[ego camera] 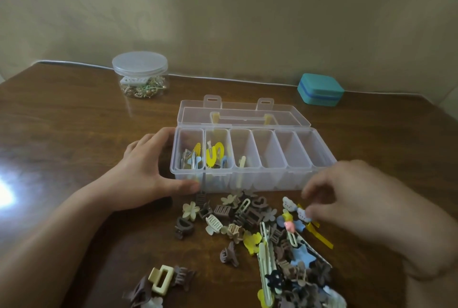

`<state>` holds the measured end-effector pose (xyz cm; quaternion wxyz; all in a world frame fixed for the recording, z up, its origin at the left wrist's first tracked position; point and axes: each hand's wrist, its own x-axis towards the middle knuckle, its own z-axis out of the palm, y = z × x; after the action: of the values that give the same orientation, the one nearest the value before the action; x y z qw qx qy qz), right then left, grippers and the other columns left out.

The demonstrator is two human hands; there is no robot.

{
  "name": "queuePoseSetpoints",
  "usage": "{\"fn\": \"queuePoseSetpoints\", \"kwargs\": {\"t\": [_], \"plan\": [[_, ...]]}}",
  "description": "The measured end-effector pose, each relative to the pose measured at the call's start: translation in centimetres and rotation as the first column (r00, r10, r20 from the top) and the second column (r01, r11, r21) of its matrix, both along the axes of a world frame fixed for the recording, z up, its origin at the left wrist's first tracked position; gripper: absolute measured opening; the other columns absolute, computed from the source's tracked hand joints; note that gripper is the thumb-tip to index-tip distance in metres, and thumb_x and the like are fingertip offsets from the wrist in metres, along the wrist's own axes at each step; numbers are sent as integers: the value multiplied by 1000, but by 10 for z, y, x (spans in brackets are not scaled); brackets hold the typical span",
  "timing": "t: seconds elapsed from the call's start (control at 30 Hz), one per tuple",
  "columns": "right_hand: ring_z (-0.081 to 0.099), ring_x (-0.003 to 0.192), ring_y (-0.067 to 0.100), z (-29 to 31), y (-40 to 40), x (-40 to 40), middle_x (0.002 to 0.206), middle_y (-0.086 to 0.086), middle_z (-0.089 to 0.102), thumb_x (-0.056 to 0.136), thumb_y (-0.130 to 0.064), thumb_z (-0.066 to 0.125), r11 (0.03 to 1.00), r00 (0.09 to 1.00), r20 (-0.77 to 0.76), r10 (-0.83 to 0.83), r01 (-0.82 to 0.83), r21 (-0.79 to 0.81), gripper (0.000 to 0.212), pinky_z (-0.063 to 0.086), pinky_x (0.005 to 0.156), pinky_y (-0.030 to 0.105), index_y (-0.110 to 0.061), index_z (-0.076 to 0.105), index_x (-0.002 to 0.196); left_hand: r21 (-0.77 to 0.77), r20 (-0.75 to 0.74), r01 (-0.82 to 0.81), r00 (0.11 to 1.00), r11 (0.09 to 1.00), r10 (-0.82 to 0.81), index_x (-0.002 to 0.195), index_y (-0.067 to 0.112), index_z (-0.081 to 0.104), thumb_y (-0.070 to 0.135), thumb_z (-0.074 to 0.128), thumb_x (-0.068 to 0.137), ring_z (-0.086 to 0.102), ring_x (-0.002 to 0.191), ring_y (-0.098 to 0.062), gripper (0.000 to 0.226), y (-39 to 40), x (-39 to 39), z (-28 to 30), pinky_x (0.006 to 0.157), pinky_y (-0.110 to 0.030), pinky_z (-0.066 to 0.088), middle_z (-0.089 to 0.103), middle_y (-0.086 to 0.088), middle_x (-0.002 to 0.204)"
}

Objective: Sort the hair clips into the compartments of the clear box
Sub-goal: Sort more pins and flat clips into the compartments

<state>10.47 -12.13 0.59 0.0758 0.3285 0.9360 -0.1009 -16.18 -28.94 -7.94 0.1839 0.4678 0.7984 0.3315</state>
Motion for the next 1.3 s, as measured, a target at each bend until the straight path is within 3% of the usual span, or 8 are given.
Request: {"fn": "queuePoseSetpoints", "kwargs": {"t": [0.27,0.47,0.7,0.8,0.87,0.97,1.13,1.3], "plan": [[56,79,2,-3,-10,-5,84,-16,60,89,-34,62,991,993,46,104,-108,84,21,47,68,23,-45,56,107,27,-22,17,1000,1000,-16,126,65,32,86,68,43,32,132,-14,93,-1,2,3,113,-49,29,44,26,129],[62,64,6,10,-19,-18,86,-21,67,76,-29,76,939,827,-560,39,-223,-263,21,49,52,16,-38,64,90,23,-38,37,999,999,-36,125,58,36,84,67,42,27,116,3,92,-2,6,8,110,-40,26,36,41,118],[57,60,6,-13,-22,-46,79,-21,65,81,-40,67,995,672,-740,-12,-62,-72,7,45,48,18,-34,65,85,34,-42,51,998,998,-50,119,61,35,79,66,44,30,101,15,84,-2,8,12,106,-35,25,34,45,112],[59,70,-1,4,-7,-17,84,-27,63,79,-37,66,991,797,-604,-24,-62,-121,4,47,55,12,-36,64,76,24,-32,42,999,999,-41,119,65,32,80,67,43,27,117,1,86,-2,7,10,108,-38,26,34,41,115],[59,74,-8,9,4,1,77,-19,65,81,-36,71,990,957,-290,13,-54,-132,8,47,58,14,-41,65,78,25,-35,29,999,999,-28,117,68,31,82,67,42,27,122,-5,85,-1,6,9,109,-41,27,37,37,118],[61,81,-1,1,6,3,85,-16,65,84,-36,71,989,1000,3,-5,5,-148,20,53,75,23,-47,65,99,24,-34,20,999,1000,-19,117,70,29,83,67,41,27,125,-8,86,-1,6,8,110,-42,27,39,29,123],[56,85,4,-13,1,-14,91,-15,59,87,-32,66,998,997,47,60,-59,-18,9,53,75,27,-38,63,93,8,-20,16,1000,1000,-16,120,70,28,84,68,41,28,133,-16,89,-2,6,9,111,-49,29,41,21,133],[58,69,1,-1,0,-7,75,-13,63,82,-24,69,984,984,-114,134,-146,-104,14,51,59,22,-32,62,72,46,-42,48,998,998,-46,113,69,33,80,67,42,26,111,9,79,-1,9,12,108,-37,26,37,42,113]]}}
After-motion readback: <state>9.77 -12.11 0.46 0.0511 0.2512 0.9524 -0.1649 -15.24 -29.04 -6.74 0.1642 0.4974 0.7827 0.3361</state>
